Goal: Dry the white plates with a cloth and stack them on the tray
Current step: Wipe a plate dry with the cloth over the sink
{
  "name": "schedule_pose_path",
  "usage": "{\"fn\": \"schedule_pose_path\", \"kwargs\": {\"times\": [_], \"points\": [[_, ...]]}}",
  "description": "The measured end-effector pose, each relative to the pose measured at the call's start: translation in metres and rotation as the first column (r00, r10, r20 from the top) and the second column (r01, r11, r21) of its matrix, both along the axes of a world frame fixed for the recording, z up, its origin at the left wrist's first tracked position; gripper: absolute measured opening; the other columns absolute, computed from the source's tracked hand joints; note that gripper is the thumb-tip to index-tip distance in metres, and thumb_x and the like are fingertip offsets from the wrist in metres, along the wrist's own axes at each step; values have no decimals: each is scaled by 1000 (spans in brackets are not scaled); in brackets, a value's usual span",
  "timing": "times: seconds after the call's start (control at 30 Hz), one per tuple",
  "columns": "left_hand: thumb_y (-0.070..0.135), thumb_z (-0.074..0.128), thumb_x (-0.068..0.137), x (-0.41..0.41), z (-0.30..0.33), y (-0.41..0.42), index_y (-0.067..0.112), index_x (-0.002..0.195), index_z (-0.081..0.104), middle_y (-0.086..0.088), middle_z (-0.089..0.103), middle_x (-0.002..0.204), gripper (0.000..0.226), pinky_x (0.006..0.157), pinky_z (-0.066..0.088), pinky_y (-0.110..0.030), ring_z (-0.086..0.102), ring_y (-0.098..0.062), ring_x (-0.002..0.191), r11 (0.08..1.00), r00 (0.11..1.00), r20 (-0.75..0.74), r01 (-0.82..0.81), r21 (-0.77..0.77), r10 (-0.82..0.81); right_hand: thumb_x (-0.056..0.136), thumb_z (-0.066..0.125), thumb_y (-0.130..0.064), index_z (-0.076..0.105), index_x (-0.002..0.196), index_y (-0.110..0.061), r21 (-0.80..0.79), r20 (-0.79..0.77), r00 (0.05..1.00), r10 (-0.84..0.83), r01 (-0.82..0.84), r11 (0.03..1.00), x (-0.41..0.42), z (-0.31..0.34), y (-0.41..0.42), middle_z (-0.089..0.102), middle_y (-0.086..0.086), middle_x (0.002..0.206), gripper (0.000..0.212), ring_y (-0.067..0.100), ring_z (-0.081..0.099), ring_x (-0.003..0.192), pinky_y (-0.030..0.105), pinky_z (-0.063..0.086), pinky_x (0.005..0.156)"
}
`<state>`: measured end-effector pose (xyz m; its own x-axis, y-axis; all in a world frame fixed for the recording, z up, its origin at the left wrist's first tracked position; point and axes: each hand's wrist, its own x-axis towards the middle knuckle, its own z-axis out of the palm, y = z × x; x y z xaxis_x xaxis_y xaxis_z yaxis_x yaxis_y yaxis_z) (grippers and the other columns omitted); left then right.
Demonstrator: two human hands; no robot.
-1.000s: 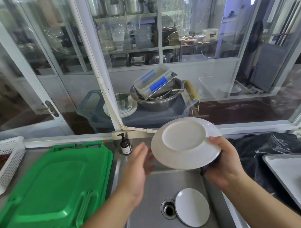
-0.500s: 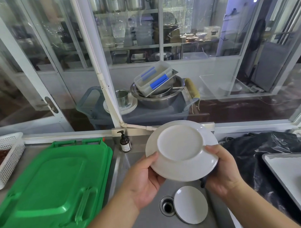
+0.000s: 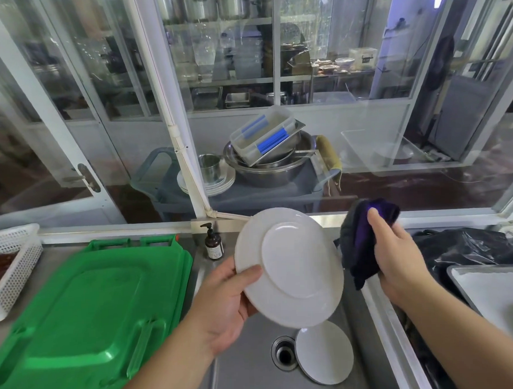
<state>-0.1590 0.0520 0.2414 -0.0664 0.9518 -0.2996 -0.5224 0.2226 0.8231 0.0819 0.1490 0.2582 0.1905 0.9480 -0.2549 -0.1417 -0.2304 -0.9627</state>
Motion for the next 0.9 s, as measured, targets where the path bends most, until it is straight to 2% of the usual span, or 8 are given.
{"fn": "schedule_pose_path", "kwargs": {"times": [0.07, 0.17, 0.27, 0.37, 0.5, 0.6, 0.77, 0.9], "points": [[5, 77, 79, 5, 0, -2, 7, 125, 67, -21, 75, 117, 47, 77, 61, -42, 72, -29, 98, 998, 995, -78, 56, 13, -55, 101, 59, -50, 69, 92, -18, 180, 375, 924, 75, -152, 972, -8, 5, 2, 74, 6, 92, 35, 30, 69, 90, 48, 55, 86], [12, 73, 78, 13, -1, -2, 9, 122, 69, -21, 75, 117, 44, 76, 58, -40, 71, -28, 97, 992, 980, -164, 124, 38, -116, 101, 61, -36, 72, 95, -17, 429, 788, 613, -62, -474, 769, -25, 0, 7, 72, -6, 101, 23, 19, 54, 91, 34, 42, 83], [6, 73, 86, 18, 2, -2, 7, 121, 68, -22, 75, 115, 35, 72, 60, -36, 71, -27, 94, 989, 972, -199, 136, 50, -124, 97, 67, -29, 75, 107, -18, 511, 840, 513, -176, -642, 571, -43, 6, 1, 71, -8, 113, 16, 17, 51, 103, 24, 36, 94], [-3, 63, 94, 21, 6, -3, 17, 104, 78, -13, 78, 103, 27, 71, 60, -36, 72, -21, 88, 987, 963, -240, 143, 68, -123, 89, 70, -23, 75, 107, -17, 488, 872, 465, -155, -797, 356, -60, 15, -14, 71, -8, 114, 21, 21, 58, 105, 30, 42, 103], [6, 71, 79, 21, 9, -5, 22, 92, 81, -9, 77, 92, 23, 64, 55, -32, 69, -18, 82, 988, 956, -279, 125, 89, -96, 81, 68, -21, 76, 104, -18, 370, 929, 361, -81, -911, 184, -69, 25, -25, 70, -8, 110, 24, 22, 58, 101, 30, 41, 105], [9, 76, 81, 17, 7, -6, 19, 97, 81, -12, 77, 98, 19, 70, 58, -35, 70, -21, 87, 987, 963, -250, 129, 93, -103, 85, 67, -27, 75, 109, -18, 370, 929, 357, -97, -901, 228, -70, 27, -17, 71, -8, 114, 26, 20, 60, 107, 34, 42, 106], [10, 70, 79, 16, 7, -9, 11, 107, 77, -24, 75, 111, 29, 72, 62, -35, 72, -29, 94, 984, 973, -208, 129, 119, -103, 96, 65, -40, 71, 107, -19, 387, 895, 446, -23, -750, 537, -58, 45, 9, 67, -5, 99, 25, 17, 59, 89, 29, 48, 81], [9, 69, 77, 15, 10, -11, 13, 105, 79, -22, 76, 111, 30, 71, 61, -32, 74, -27, 92, 984, 983, -175, 79, 160, -51, 98, 63, -47, 67, 105, -34, 176, 833, 511, 212, -609, 774, -36, 49, 27, 67, -12, 92, 16, 12, 64, 85, 29, 49, 73]]}}
